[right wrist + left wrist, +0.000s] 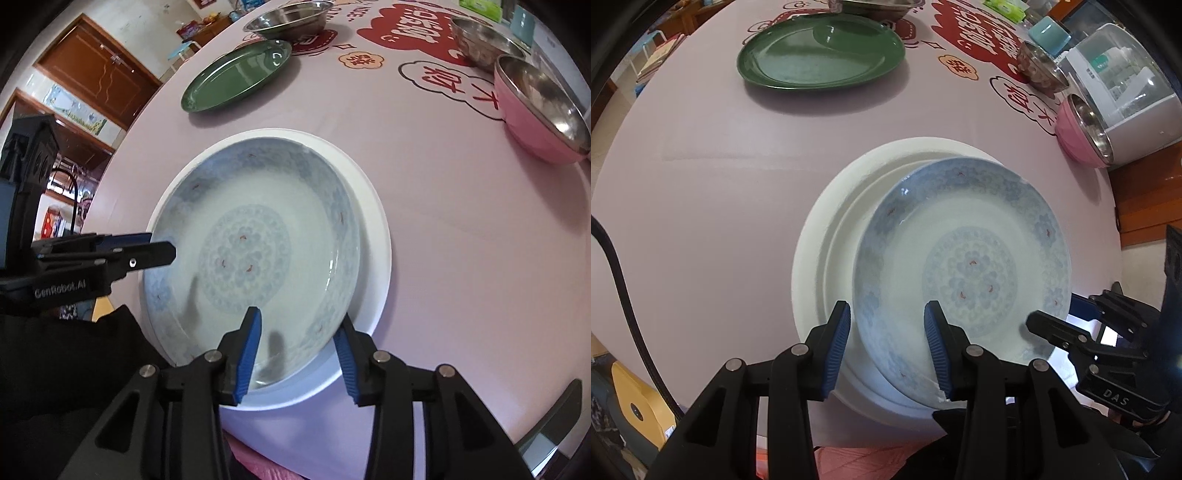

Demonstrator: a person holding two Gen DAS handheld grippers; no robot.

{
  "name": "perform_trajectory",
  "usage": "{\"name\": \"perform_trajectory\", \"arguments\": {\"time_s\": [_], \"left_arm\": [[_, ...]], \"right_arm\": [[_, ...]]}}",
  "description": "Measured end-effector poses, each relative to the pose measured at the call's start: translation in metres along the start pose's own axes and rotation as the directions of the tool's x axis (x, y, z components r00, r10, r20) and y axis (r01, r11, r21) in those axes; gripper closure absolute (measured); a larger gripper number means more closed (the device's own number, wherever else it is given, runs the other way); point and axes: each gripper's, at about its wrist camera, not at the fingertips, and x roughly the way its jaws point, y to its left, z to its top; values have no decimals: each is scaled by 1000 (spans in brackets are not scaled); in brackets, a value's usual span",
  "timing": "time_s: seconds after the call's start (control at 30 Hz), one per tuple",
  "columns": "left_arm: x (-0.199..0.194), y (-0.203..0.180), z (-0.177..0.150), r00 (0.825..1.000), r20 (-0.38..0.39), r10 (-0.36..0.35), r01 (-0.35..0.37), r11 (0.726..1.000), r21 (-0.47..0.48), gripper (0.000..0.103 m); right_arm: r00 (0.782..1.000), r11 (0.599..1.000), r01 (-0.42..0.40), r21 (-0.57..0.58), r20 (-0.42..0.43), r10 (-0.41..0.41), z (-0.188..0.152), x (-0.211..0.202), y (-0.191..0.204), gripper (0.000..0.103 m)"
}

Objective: Organize plates and bowls

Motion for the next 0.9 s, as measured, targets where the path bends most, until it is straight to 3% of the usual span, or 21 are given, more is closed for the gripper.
{"name": "perform_trajectory", "arguments": {"time_s": [0.17, 0.5, 0.73, 0.9], "left_arm": [[-9, 0, 4, 999, 37, 21, -20, 1000, -21, 64], [-29, -3, 2, 988, 147, 46, -34, 996, -82, 63], [-51, 11, -2, 970, 229, 86, -55, 989, -138, 61], [-64, 35, 5, 959, 265, 98, -50, 982, -184, 55]], "right_arm": [[999, 996, 47, -75, 1, -47, -3, -9, 4, 55], [986, 986, 73, -152, 158, -49, 13, -30, 6, 55], [973, 982, 100, -160, 223, -63, 16, -34, 22, 55], [968, 992, 69, -107, 248, -40, 30, -35, 28, 55]]}}
